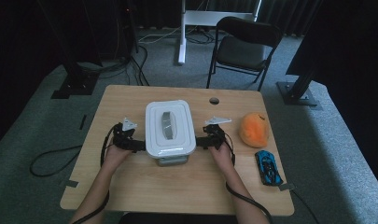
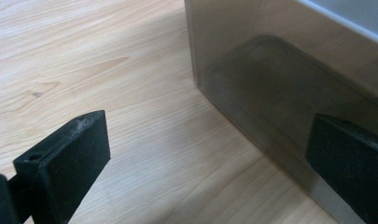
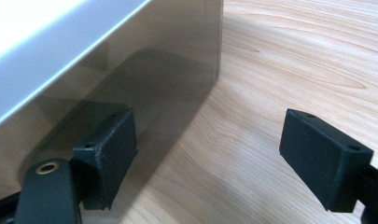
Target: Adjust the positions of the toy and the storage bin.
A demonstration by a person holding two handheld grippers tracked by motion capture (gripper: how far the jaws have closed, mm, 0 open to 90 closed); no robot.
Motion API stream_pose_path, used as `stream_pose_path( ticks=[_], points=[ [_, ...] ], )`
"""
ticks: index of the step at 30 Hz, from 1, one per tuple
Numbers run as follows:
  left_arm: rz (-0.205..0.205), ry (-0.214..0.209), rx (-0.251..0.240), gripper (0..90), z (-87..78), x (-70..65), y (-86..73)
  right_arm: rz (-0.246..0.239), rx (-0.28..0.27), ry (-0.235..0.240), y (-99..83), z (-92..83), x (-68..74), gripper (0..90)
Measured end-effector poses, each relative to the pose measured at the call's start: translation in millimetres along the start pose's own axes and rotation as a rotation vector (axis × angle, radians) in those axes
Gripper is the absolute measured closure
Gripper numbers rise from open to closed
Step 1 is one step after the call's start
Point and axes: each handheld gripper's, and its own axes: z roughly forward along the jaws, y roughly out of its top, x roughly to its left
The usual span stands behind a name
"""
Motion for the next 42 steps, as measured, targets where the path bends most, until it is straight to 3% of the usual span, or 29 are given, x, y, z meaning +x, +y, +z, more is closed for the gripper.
stream_pose_path(
  ticks=[17, 25, 30, 35, 39, 42],
  points=[
    [0.050, -0.036, -0.006, 0.4, 4.0, -25.2, 2.9, -0.012, 0.002, 0.006, -13.6, -23.4, -12.8, 18.6],
    [0.067, -0.028, 0.005, 0.4, 1.3, -31.6, 0.1, -0.032, 0.007, 0.020, -19.8, -29.5, -9.1, 18.7],
    [0.070, -0.045, 0.004, 0.3, 0.1, -35.4, -2.2, -0.039, 0.007, 0.019, -23.0, -33.1, -10.0, 18.6],
    [0.051, -0.063, 0.010, 0.3, 5.1, -30.3, -5.1, -0.016, -0.010, 0.012, -24.3, -34.0, -16.2, 13.8],
    [0.023, -0.049, 0.023, 0.3, 11.0, -21.6, -7.1, -0.002, 0.001, -0.053, -24.6, -26.5, -22.6, 13.8],
    [0.007, -0.035, 0.026, 0.3, 14.6, -15.6, -7.4, 0.019, 0.007, -0.072, -23.2, -20.1, -28.6, 13.7]
  ],
)
